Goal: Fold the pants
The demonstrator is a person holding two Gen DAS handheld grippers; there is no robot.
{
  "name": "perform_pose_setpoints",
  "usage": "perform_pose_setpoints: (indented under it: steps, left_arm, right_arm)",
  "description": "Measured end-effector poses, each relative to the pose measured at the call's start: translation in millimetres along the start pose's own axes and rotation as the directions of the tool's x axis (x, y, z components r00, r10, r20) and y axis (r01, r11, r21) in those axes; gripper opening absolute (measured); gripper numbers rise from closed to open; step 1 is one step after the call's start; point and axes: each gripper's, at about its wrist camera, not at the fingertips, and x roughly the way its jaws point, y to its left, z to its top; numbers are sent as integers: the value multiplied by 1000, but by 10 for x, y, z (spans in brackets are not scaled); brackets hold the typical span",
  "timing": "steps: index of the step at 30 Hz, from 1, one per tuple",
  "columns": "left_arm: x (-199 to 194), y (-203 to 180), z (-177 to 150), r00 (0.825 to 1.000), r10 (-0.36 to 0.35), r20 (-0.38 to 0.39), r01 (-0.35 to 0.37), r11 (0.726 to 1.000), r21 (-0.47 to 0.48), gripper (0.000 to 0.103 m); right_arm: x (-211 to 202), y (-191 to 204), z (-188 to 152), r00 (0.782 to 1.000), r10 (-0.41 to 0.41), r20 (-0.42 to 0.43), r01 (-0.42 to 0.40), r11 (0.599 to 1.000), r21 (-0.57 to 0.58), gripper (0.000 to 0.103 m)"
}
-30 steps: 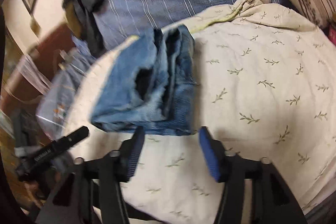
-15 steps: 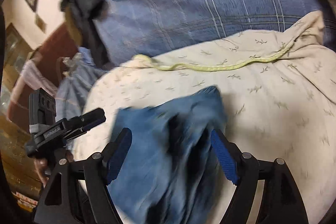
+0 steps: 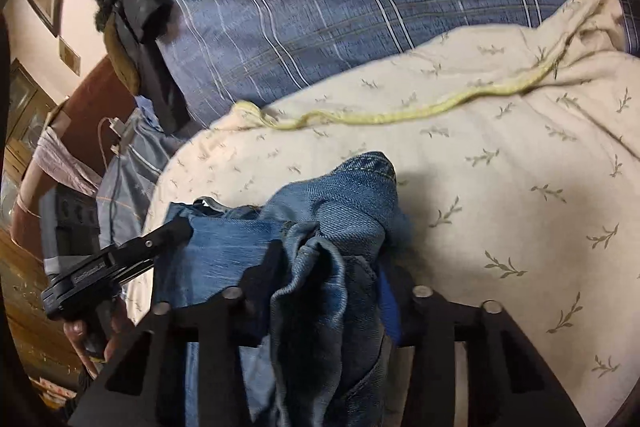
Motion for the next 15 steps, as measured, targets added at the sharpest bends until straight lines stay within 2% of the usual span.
perform_pose_setpoints:
  steps: [3,4,5,7,8,9,10,11,12,13,14,15]
  left_arm:
    - [-47,-96,126,998,-8,57,6,999,42,18]
    - [40,-76,148,999,11,43,-13,999,43,21]
    - [126,-16,140,999,31,16,-31,999,20,29]
    - [323,171,50,993,99,-61,-102,993,-51,36]
    - [356,247,7,990,117,-81,-123,990,-69,36]
    - [338,286,-7,989,111,-95,-119,989,-87,37]
    - [303,310,-4,989,100,-106,-112,987,-112,40]
    - [240,323,-3,989,96,-110,-110,985,-133,44]
    - [145,309,-9,987,119,-108,-133,982,-133,46]
    - [71,282,-22,986,135,-100,-147,982,-117,53]
    - [-8,240,-78,985,151,-88,-158,983,-88,59]
    - [-53,201,-116,982,168,-87,-174,982,-75,61]
  right_arm:
    - [-161,42,127,995,25,96,-24,1000,-17,37]
    - [-139,14,155,995,17,97,-16,1000,-9,40]
    - [-46,-58,172,997,-2,75,1,1000,8,48]
    - [171,-212,147,999,-52,-10,52,997,52,55]
    - [180,-267,111,999,-46,-12,47,995,92,57]
    - [133,-277,99,1000,-8,4,7,993,118,57]
    - [64,-234,105,1000,8,13,-9,994,113,62]
    - [-17,-154,113,1000,-10,22,8,996,85,68]
    - [-79,-102,109,999,-24,33,22,998,66,72]
    - [-140,-41,86,999,-35,40,33,998,51,78]
    - [-163,5,41,999,-46,19,45,998,46,79]
    - [-163,24,11,999,-50,1,50,998,46,79]
